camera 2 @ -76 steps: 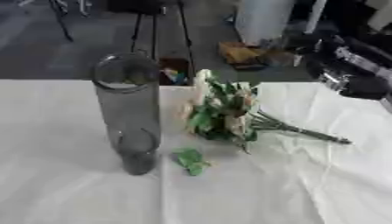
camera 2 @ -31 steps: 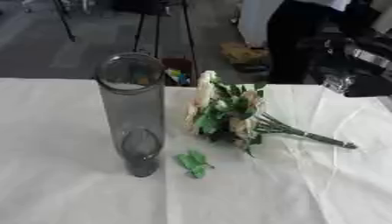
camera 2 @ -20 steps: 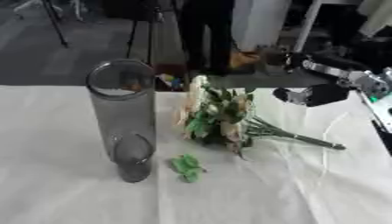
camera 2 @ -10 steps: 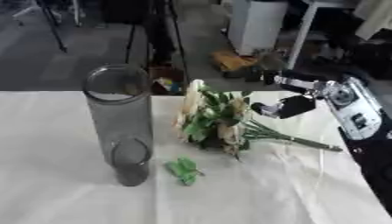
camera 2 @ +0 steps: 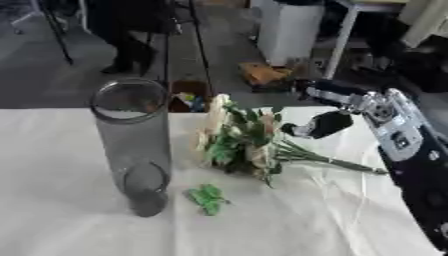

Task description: Arrange flowers into the vase.

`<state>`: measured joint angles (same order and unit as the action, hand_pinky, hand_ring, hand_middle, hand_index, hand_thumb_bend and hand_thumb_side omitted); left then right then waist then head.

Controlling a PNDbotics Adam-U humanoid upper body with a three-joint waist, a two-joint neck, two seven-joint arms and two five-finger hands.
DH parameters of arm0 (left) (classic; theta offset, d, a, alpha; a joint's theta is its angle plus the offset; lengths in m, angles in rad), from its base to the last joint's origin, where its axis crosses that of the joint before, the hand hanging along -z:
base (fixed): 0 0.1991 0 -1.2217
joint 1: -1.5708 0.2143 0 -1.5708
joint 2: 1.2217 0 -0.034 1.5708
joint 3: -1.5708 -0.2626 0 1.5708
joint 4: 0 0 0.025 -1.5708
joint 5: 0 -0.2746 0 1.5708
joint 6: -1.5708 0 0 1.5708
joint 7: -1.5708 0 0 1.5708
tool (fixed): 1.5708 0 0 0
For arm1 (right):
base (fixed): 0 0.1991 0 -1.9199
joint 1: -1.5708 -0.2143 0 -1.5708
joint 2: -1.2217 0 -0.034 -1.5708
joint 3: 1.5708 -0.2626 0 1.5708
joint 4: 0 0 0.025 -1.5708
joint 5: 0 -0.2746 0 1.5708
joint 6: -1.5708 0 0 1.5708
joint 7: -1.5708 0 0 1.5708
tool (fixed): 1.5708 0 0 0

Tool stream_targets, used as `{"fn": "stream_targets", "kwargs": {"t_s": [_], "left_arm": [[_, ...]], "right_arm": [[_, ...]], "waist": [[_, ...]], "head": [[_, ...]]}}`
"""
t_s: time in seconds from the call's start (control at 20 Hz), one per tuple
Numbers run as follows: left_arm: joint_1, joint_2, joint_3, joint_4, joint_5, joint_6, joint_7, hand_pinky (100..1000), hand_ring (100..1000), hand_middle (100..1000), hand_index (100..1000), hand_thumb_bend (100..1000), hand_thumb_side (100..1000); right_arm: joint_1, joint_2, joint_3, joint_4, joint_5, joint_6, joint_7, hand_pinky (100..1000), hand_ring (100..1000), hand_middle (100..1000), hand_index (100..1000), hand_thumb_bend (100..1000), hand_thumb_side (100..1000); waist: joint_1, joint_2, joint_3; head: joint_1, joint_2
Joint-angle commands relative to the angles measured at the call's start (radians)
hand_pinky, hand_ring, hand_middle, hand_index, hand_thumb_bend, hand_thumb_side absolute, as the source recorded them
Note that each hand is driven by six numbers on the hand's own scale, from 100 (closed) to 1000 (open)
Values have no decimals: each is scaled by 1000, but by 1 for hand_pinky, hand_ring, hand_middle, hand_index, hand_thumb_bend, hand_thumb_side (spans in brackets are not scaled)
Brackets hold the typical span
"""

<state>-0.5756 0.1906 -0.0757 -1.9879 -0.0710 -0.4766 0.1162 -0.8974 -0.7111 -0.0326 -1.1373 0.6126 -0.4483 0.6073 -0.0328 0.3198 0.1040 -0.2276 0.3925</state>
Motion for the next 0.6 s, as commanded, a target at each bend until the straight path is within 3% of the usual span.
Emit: {"fn": "stream_targets", "kwargs": {"t_s": [0.05,0.3,0.5,0.6], "left_arm": [[-14,1,0,-12,3,-1,-3,796,851,869,913,100,924],[-16,2,1,-12,4,-3,-3,796,852,868,912,100,923],[-17,2,1,-12,4,-4,-3,797,852,868,912,100,923],[-18,1,0,-12,4,-4,-4,797,852,868,913,100,923]], "right_arm": [[-15,3,-8,-21,73,-24,-6,915,1000,1000,1000,346,508],[-7,33,-17,2,237,-88,-42,911,1000,1000,1000,437,577],[5,31,-25,25,346,-101,-96,826,1000,1000,1000,515,529],[10,36,-25,37,411,-100,-141,828,1000,1000,1000,511,526]], "waist": [[1,-20,-2],[3,-19,0],[5,-16,-2],[7,-14,-3]], "head": [[-1,-10],[0,-8],[-3,-13],[-4,-16]]}}
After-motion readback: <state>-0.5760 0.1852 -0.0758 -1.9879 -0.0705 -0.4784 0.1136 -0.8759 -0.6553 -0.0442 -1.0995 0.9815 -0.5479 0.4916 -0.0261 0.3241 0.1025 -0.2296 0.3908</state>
